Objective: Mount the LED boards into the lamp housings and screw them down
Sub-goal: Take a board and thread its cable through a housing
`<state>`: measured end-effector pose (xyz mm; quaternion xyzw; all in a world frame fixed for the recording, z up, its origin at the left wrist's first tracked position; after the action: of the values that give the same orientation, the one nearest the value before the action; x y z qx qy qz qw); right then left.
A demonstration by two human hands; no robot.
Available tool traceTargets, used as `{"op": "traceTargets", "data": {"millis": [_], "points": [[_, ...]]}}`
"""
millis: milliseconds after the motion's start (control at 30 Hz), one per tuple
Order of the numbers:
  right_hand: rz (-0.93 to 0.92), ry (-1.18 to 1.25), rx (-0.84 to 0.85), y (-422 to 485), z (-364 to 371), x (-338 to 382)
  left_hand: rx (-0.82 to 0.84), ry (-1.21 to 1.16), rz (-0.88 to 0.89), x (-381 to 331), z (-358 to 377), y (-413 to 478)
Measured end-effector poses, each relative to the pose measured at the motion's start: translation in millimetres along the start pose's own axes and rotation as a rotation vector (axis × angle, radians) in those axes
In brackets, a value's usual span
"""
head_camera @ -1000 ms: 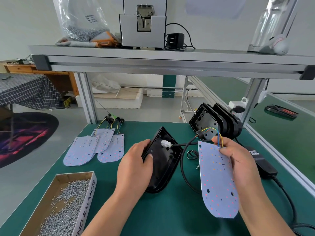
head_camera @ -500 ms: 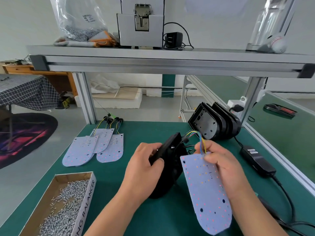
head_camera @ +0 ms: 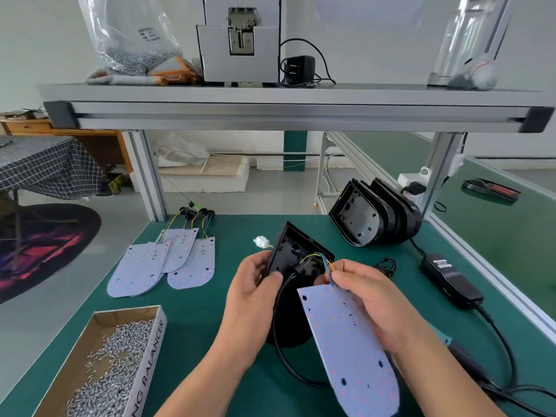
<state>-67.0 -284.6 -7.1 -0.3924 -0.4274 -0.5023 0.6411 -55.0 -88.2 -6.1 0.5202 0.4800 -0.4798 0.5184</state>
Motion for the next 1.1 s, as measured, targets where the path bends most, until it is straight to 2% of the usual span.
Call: {"op": "traceTargets", "data": {"millis": [167,300,433,500,800,1033,1100], "points": [[-0.019,-0.066,0.028,-1,5,4,0.223,-0.058,-0.055,6,8,-4],[-0.006,-0.087,0.002,0,2,1,0.356,-0.049,-0.028,10,9,-2],[-0.006,-0.052,0.004,3,2,-3,0.516,-0.086,-0.132,20,10,-2],[-0.007,-0.073,-0.006,5,0,-5,0.528,-0.088,-0.178,23,9,0],[-0.03,-0.113,-0.063,7,-12,2,0.216,0.094,-0.033,9,-3,6],[-0.225,0.091,-0.216,10,-24,16,-0.093,0.106,0.021,-4,-24,13],[-0.311,0.276,-0.266,6,-33,22,-0.144,0.081,0.02,-3,-34,16]]}}
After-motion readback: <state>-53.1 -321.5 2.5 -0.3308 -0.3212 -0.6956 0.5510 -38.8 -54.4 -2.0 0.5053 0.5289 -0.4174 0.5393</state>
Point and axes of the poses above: each hand's wrist, its own y-axis towards the middle knuckle, its own z-axis out of the palm, x = y × z, the point moved 6 cm from there along y, towards the middle knuckle, and after that the axes turned 4 degrees about y, right-handed, at the moved point
